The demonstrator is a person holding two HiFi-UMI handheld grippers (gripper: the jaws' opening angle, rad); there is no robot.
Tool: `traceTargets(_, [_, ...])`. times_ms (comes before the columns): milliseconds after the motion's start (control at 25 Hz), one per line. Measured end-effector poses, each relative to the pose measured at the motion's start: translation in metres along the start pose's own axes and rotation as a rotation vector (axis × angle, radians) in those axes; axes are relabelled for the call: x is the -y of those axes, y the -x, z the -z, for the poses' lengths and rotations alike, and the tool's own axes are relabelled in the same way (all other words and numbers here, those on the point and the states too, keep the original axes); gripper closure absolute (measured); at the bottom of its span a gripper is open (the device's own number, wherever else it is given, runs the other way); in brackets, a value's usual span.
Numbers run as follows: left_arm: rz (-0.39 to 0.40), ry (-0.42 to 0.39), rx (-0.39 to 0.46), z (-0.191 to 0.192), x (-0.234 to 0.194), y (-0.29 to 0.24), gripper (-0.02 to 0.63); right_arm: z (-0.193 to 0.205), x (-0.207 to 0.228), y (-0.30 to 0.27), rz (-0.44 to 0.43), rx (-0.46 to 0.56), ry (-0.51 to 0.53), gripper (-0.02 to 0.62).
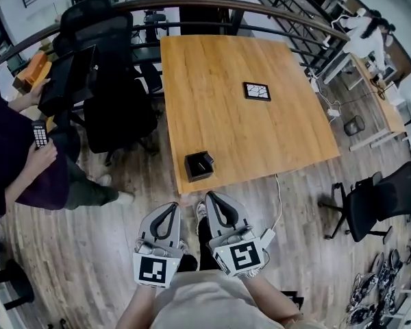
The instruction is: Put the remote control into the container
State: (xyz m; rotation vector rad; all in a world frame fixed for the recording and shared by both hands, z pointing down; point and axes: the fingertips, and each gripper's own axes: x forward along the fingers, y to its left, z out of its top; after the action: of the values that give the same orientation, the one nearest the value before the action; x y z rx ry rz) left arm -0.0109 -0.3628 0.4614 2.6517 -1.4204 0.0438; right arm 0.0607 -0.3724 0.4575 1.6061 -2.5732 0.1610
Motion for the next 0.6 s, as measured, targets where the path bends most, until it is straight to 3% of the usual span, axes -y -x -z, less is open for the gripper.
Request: traceTargets(600, [0.020,-0.001,0.045,-0.008,0.016,0.050,0.594,-0.018,-0.040,0.050,0.019,0.026,0.031,0.577])
